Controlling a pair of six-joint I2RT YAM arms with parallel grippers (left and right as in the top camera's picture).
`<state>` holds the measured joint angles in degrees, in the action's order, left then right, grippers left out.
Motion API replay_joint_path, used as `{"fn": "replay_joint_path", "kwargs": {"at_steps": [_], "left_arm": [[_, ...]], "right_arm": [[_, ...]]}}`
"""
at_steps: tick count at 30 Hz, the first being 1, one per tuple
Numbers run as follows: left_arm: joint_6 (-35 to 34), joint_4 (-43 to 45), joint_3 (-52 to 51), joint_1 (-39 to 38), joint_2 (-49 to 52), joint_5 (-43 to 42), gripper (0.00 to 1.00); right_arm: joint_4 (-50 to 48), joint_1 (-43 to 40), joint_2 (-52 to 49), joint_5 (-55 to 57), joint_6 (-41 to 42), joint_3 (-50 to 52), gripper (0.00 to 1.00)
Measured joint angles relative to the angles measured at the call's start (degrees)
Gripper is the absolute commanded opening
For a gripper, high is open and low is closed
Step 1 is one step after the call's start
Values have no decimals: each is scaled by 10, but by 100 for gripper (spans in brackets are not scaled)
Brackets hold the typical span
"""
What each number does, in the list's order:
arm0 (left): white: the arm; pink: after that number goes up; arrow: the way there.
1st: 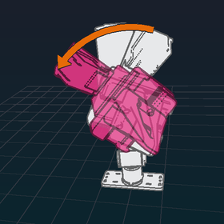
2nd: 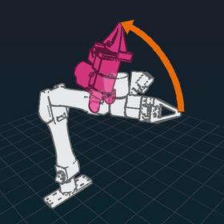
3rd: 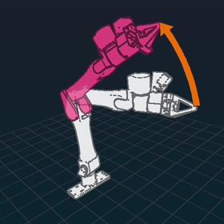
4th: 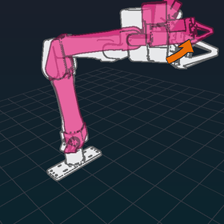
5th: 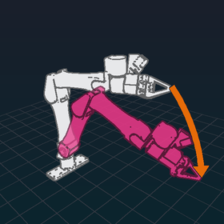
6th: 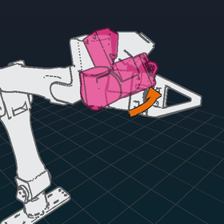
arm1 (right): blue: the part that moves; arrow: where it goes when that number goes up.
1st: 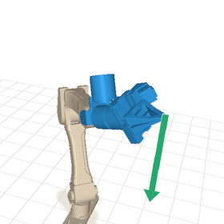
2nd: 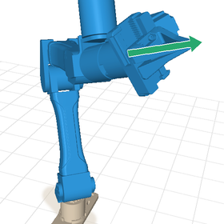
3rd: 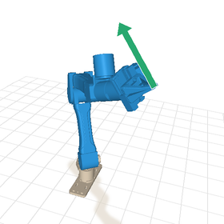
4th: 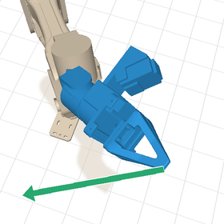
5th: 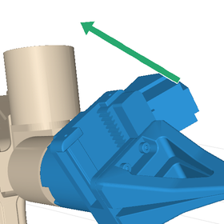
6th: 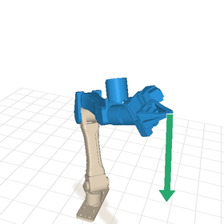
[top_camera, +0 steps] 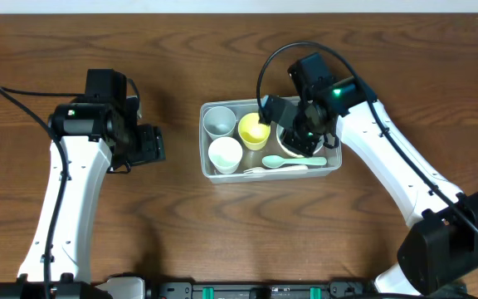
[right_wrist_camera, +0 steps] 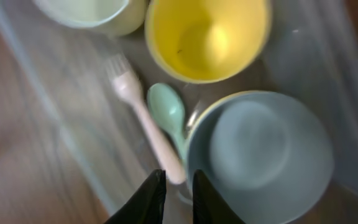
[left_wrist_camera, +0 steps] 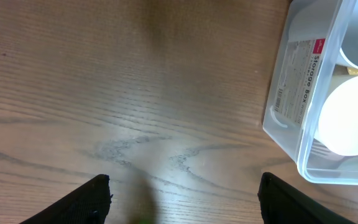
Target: Pack container
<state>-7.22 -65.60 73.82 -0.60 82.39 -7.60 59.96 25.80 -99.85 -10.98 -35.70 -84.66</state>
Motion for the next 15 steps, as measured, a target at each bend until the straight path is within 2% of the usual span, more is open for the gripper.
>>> {"fn": "replay_joint_path", "kwargs": {"at_steps": [3, 5, 6, 8, 9, 15], "left_arm": [[4, 5, 0, -10, 0, 0, 81], [12, 18, 0, -26, 0, 3, 86], [15, 27, 0, -39, 0, 9, 90], [18, 45, 2, -63, 0, 23, 98], [21, 58, 5, -78, 0, 30, 98], [20, 159, 29, -134, 0, 52, 98]], "right_arm": [[-44, -10, 9, 27, 50, 1, 19], [-81, -27, 23, 53, 92, 2, 32], [-98, -41, 34, 64, 120, 2, 45], [-123, -68, 57, 81, 161, 2, 96], [-133, -84, 69, 86, 178, 2, 99], [-145, -174, 107, 105, 270, 2, 99]]}}
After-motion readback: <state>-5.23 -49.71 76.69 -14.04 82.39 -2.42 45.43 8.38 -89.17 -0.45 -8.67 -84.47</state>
